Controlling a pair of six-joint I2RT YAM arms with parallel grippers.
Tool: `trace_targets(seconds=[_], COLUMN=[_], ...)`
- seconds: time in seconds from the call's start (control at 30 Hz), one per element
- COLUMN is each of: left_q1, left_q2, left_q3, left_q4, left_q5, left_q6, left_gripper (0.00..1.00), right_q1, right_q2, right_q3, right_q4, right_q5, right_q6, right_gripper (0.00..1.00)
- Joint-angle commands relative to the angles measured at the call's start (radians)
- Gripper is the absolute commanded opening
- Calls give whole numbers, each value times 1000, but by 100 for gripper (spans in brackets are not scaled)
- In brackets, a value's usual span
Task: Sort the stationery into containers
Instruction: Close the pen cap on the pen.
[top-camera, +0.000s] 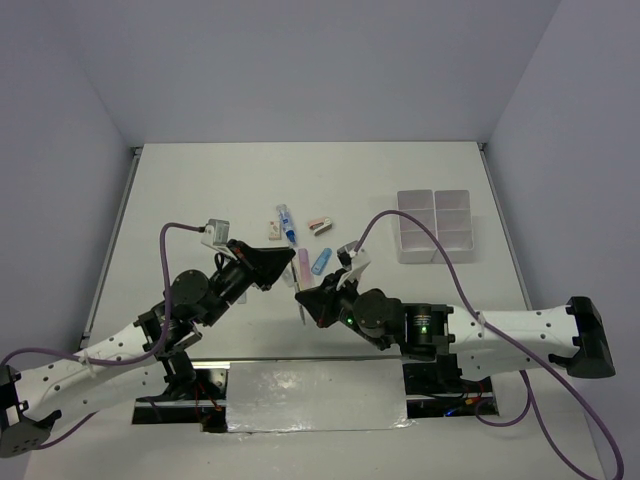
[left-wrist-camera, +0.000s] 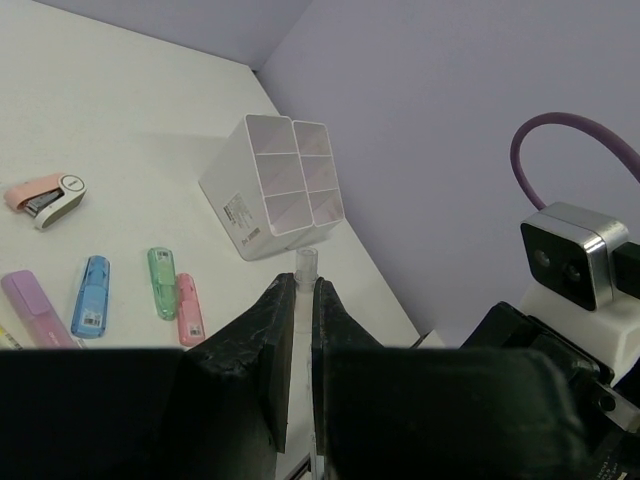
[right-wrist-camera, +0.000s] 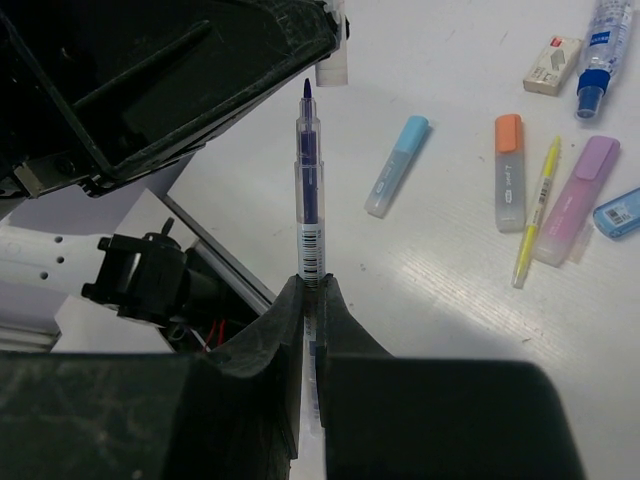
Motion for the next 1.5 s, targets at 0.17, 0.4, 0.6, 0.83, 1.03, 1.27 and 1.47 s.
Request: trace_targets(seconds=[0.17, 0.4, 0.6, 0.83, 1.03, 1.27, 1.47], left_q1=[-5, -5, -3, -5, -3, -5, -5], left_q2=[-7, -15, -12, -12, 0, 11, 5], left_q3=[23, 21, 27, 30, 35, 30, 15], left_q4=[54, 44, 34, 24, 19, 31, 33], left_q5=[7, -10, -21, -41, -44, -28, -38], left_q6=[13, 16, 19, 17, 9, 6, 5], left_gripper=[0, 0, 0, 0, 0, 0, 0], right_q1=[-10, -13, -11, -10, -10, -13, -13], right_q2=[13, 0, 14, 7, 26, 37, 39], right_q3=[44, 34, 47, 36, 47, 57, 60], right_q4=[-3, -12, -21, -21, -67, -64, -63], right_q5=[33, 36, 39, 41, 65, 76, 73], right_q6=[-7, -3, -4, 2, 10, 1, -1], right_gripper=[0, 0, 0, 0, 0, 0, 0])
